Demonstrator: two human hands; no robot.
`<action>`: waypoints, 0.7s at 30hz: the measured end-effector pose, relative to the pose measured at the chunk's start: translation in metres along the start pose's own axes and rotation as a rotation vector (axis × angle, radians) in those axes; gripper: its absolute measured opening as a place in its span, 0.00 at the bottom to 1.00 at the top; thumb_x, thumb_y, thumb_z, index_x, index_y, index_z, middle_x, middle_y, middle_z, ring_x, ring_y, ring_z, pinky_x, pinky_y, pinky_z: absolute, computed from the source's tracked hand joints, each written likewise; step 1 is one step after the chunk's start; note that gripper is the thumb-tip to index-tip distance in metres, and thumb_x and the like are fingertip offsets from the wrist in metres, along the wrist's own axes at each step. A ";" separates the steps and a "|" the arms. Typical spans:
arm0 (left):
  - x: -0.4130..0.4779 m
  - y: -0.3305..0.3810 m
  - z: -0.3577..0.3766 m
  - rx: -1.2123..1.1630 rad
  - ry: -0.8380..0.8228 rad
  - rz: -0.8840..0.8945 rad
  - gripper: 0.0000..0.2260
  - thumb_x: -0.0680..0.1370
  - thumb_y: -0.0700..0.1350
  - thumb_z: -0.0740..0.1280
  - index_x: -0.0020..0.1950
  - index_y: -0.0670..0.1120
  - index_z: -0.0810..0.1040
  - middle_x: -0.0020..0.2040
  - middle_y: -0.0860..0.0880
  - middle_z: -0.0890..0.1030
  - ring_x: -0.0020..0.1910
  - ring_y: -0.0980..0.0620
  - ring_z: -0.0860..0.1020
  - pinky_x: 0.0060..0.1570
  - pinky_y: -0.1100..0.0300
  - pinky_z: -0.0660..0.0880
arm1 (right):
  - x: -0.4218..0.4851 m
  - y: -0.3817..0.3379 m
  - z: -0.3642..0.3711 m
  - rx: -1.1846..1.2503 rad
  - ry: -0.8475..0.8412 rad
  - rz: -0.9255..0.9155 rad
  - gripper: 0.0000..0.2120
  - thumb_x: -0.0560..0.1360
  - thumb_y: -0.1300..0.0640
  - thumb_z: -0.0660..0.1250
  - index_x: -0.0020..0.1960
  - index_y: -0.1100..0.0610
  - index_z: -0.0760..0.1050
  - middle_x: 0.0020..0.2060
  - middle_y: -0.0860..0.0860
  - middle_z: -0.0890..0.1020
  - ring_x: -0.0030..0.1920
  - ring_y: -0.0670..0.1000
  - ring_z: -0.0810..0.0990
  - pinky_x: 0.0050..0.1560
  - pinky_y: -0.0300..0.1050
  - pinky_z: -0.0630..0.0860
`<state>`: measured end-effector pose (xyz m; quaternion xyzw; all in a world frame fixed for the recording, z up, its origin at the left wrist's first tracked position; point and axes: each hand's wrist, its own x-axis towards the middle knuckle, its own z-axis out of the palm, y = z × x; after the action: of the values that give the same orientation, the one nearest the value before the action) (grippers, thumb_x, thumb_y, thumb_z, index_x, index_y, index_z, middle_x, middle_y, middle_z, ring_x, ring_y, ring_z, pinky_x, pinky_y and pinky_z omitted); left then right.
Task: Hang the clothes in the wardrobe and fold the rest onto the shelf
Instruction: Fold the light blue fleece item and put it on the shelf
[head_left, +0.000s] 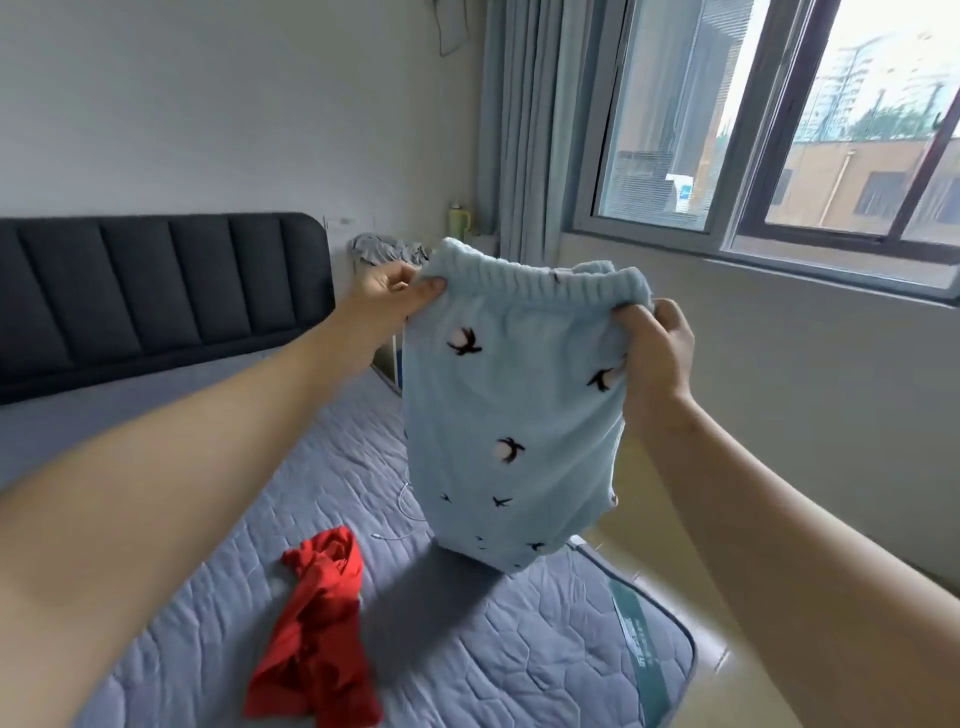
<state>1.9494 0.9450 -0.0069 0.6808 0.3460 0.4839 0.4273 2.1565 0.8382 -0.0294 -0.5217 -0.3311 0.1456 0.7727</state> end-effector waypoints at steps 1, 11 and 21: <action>-0.016 -0.013 -0.005 0.017 -0.022 -0.040 0.07 0.75 0.45 0.69 0.38 0.47 0.74 0.32 0.53 0.74 0.27 0.61 0.72 0.29 0.70 0.71 | -0.017 0.010 -0.005 -0.022 0.007 0.036 0.14 0.68 0.62 0.63 0.29 0.51 0.63 0.22 0.41 0.65 0.28 0.46 0.64 0.29 0.39 0.63; -0.147 -0.144 -0.007 0.008 -0.229 -0.466 0.09 0.74 0.41 0.70 0.37 0.44 0.72 0.40 0.41 0.71 0.41 0.47 0.67 0.42 0.53 0.65 | -0.145 0.130 -0.063 -0.211 0.040 0.414 0.08 0.61 0.58 0.61 0.29 0.53 0.60 0.25 0.45 0.62 0.28 0.47 0.60 0.30 0.42 0.58; -0.168 -0.283 0.033 -0.010 -0.132 -0.775 0.09 0.74 0.41 0.70 0.36 0.46 0.73 0.24 0.55 0.71 0.20 0.60 0.63 0.20 0.68 0.57 | -0.155 0.270 -0.092 -0.389 -0.063 0.697 0.15 0.71 0.65 0.61 0.31 0.55 0.59 0.28 0.49 0.61 0.30 0.48 0.59 0.31 0.42 0.56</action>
<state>1.9159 0.9002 -0.3326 0.5272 0.5470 0.2435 0.6030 2.1357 0.7955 -0.3506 -0.7345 -0.1791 0.3495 0.5535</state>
